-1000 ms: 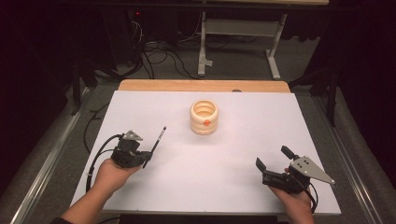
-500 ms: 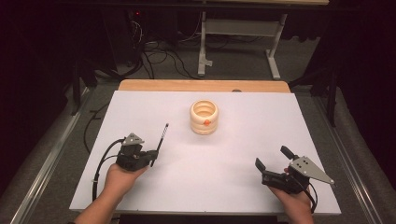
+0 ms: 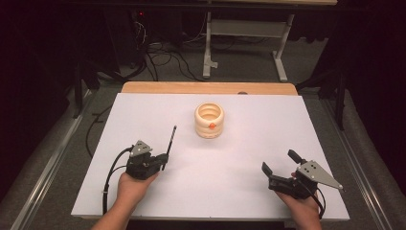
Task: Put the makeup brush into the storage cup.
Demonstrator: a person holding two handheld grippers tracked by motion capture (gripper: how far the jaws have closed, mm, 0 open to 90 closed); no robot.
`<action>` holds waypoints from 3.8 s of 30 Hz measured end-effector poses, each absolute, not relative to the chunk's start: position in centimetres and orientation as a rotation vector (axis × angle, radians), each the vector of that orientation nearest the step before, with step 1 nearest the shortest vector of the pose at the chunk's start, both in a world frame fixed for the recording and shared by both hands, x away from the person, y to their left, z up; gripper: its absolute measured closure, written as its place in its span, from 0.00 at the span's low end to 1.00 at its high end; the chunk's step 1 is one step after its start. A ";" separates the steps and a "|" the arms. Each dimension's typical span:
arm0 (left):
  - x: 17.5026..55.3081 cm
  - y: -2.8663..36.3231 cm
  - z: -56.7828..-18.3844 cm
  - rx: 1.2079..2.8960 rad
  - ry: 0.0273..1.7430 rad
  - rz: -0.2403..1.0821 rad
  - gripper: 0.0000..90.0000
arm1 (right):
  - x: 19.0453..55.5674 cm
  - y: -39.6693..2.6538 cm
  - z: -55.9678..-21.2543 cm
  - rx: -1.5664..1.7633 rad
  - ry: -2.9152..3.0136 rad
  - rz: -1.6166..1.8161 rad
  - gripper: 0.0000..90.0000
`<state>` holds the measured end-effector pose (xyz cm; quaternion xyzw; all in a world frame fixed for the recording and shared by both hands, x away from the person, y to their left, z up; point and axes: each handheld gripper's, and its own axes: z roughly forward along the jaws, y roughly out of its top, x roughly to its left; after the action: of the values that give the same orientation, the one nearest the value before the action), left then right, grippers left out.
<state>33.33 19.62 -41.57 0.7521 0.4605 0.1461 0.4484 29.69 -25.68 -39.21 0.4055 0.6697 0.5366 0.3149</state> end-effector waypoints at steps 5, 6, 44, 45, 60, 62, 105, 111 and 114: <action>33.0 19.5 -41.7 1.841 1.111 0.372 0.93 | 29.7 -25.6 -39.2 1.073 1.765 1.406 0.02; 32.9 19.6 -41.7 1.826 1.094 0.380 0.93 | 29.8 -25.6 -39.2 1.067 1.766 1.404 0.02; 31.4 18.1 -41.3 1.748 0.907 0.355 0.93 | 30.7 -23.6 -40.2 1.046 1.829 1.364 0.04; 31.4 18.0 -41.3 1.750 0.904 0.348 0.93 | 30.7 -23.6 -40.2 1.046 1.829 1.364 0.04; 31.2 16.9 -41.3 1.769 0.854 0.333 0.93 | 31.7 -22.0 -39.8 1.034 1.828 1.385 0.04; 31.2 16.7 -41.3 1.770 0.850 0.332 0.93 | 31.8 -21.9 -39.6 1.037 1.822 1.391 0.04; 31.6 12.7 -40.0 1.764 0.794 0.323 0.93 | 33.9 -16.6 -36.3 0.967 1.868 1.464 0.06; 31.4 12.2 -40.5 1.757 0.776 0.310 0.93 | 33.8 -16.2 -36.9 0.974 1.871 1.480 0.06; 31.1 11.9 -40.6 1.752 0.759 0.307 0.93 | 33.7 -16.2 -37.2 0.981 1.875 1.488 0.06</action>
<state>31.09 11.94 -40.58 0.7458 0.3229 0.1306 0.5678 33.74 -16.24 -37.23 0.3647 0.6971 0.5532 0.2740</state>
